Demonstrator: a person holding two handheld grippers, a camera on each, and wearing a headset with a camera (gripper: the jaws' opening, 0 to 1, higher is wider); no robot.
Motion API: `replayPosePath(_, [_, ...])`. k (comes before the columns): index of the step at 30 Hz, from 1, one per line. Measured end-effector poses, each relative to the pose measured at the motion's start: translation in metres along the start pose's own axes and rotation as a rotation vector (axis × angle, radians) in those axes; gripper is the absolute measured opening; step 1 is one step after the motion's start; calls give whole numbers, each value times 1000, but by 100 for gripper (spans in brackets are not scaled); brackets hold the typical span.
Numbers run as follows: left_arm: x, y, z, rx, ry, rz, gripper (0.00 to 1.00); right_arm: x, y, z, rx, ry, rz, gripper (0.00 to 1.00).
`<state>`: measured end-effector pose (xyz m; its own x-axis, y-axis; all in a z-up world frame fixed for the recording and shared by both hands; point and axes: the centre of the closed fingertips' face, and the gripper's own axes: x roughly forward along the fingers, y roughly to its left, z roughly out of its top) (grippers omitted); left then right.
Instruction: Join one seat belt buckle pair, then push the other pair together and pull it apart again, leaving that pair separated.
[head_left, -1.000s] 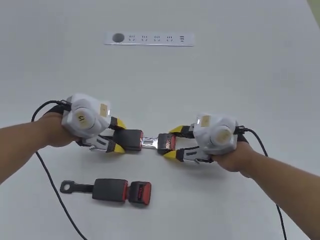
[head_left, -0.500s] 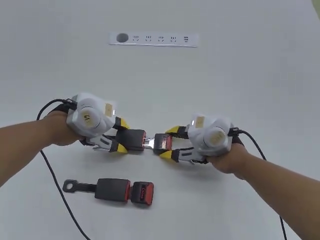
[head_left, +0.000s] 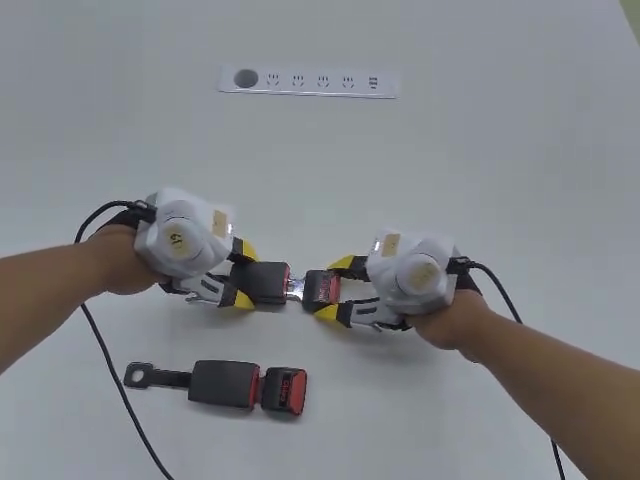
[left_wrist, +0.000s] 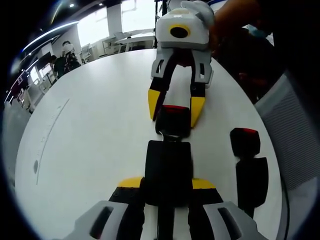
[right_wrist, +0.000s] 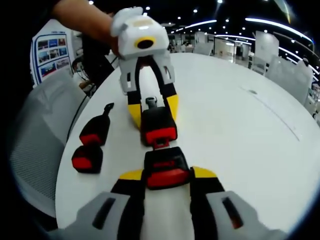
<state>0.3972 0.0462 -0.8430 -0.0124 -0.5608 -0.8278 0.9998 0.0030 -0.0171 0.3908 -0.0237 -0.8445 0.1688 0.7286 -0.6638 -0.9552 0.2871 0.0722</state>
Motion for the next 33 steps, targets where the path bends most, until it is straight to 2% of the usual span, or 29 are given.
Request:
replayPosePath(6, [1, 1, -1, 15, 11, -5, 34, 7, 2, 7, 5, 7, 7, 34])
replayPosePath(11, [1, 1, -1, 24, 12, -6, 33, 9, 3, 10, 6, 50, 2, 34])
replayPosePath(15, [1, 0, 0, 47, 29, -17, 33, 10, 2, 10, 3, 84, 11, 34])
replayPosePath(33, [1, -1, 0, 74, 54, -33, 34, 9, 3, 8, -5, 123, 9, 34])
